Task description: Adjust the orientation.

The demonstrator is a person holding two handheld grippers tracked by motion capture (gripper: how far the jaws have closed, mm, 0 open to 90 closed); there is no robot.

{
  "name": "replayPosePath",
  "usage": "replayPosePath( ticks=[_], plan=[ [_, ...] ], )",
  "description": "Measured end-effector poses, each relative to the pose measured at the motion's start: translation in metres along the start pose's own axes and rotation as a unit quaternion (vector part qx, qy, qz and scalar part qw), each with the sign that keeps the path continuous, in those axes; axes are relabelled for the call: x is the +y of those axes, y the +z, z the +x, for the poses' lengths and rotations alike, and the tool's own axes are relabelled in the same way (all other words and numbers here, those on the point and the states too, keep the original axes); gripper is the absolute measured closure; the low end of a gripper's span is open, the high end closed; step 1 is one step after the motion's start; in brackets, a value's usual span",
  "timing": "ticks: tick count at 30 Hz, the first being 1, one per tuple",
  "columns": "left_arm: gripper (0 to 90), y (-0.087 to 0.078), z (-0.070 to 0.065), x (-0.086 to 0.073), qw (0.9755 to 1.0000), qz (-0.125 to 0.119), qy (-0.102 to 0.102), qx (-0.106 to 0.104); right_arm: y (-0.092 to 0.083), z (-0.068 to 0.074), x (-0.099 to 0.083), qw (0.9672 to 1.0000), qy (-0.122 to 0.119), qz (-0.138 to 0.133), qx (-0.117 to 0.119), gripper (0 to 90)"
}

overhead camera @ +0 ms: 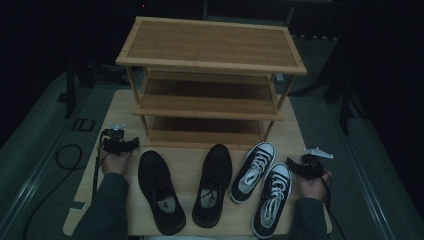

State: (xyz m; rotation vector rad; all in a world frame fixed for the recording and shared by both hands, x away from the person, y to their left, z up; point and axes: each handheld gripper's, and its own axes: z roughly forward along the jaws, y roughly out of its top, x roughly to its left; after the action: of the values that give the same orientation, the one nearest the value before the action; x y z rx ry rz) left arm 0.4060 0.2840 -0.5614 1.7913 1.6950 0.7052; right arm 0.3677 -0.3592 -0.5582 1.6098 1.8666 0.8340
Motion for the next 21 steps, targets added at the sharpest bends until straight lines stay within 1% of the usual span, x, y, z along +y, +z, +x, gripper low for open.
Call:
replayPosePath(
  ticks=[1, 3, 12, 16, 19, 21],
  plan=[
    [36.9, -0.001, 0.0, 0.0, 1.0, 0.0, 0.002, -0.002, 0.0, 0.0, 0.0, 1.0, 0.0, 0.0, 0.0, 34.2],
    [42.1, -0.002, 0.0, 0.0, 1.0, -0.002, 0.009, -0.001, 0.0, 0.0, 0.0, 1.0, 0.0, 0.0, 0.0, 34.2],
    [46.4, -0.017, -0.001, 0.003, 0.9994, -0.012, 0.008, -0.03, 0.0, 0.0, 0.0, 1.0, 0.0, 0.0, 0.0, 34.2],
    [48.5, -0.025, -0.002, 0.002, 0.9991, -0.014, 0.014, -0.039, 0.0, 0.0, 0.0, 1.0, 0.0, 0.0, 0.0, 34.2],
    [50.2, -0.03, -0.002, 0.0, 0.9989, -0.012, 0.016, -0.042, 0.0, 0.0, 0.0, 1.0, 0.0, 0.0, 0.0, 34.2],
    [51.5, -0.033, -0.001, -0.002, 0.9987, -0.012, 0.021, -0.045, 0.0, 0.0, 0.0, 1.0, 0.0, 0.0, 0.0, 34.2]
  ],
)
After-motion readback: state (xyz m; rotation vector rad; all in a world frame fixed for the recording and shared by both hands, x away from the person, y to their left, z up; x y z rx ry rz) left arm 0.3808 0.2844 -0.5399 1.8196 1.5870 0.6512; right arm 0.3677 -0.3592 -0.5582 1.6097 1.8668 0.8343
